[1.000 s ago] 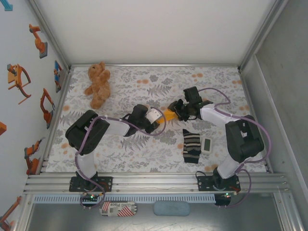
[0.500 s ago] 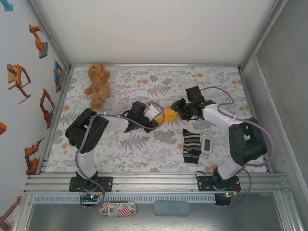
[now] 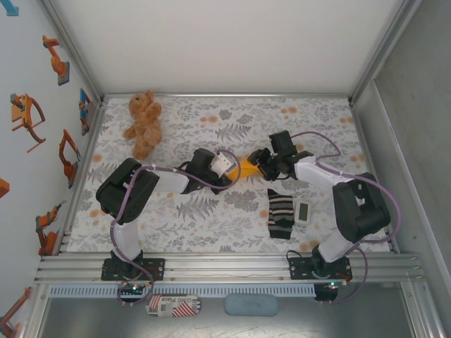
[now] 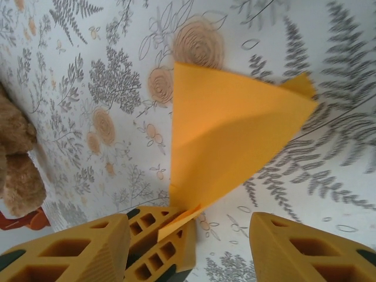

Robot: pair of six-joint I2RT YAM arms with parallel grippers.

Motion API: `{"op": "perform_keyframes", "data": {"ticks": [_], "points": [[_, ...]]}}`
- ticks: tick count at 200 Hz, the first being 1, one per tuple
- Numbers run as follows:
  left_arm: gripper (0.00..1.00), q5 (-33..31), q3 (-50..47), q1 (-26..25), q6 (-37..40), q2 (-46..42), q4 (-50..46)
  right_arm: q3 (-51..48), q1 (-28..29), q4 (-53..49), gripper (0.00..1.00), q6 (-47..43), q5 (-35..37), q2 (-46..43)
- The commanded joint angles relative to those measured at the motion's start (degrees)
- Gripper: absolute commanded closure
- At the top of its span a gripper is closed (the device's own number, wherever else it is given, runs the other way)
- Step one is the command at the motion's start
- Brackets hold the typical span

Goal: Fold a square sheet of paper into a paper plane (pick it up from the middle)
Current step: Fold the wing for the fifth time at the center of the table.

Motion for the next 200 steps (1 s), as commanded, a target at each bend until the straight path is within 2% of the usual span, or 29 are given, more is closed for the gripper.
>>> {"op": "perform_keyframes", "data": {"ticks": [1, 33, 71, 153, 184, 200], "points": [[0.82, -4.93, -0.89, -1.47, 4.48, -0.72, 0.3, -0.63, 1.76, 4.46, 0.44, 6.5, -0.62, 2.52], [0.82, -9.14, -1.68, -2.81, 6.93, -0.89, 2.24, -0.84, 3.26, 6.03, 0.44, 12.15, 0.14, 5.47], [0.81, -11.68, -2.23, -3.83, 8.51, -0.49, 4.01, -1.16, 3.81, 3.27, 0.44, 13.53, 2.11, 5.39], [0.78, -13.9, -3.56, -5.29, 10.31, -0.44, 7.18, -1.51, 3.99, 1.88, 0.59, 16.26, 5.1, 6.37], [0.77, -14.24, -4.01, -5.46, 10.83, -0.83, 7.84, -0.92, 3.99, 2.05, 0.7, 16.38, 4.77, 7.11], [0.77, -14.49, -4.35, -5.66, 11.24, -1.2, 8.28, -0.72, 3.99, 2.33, 0.69, 16.5, 4.61, 7.44]]}}
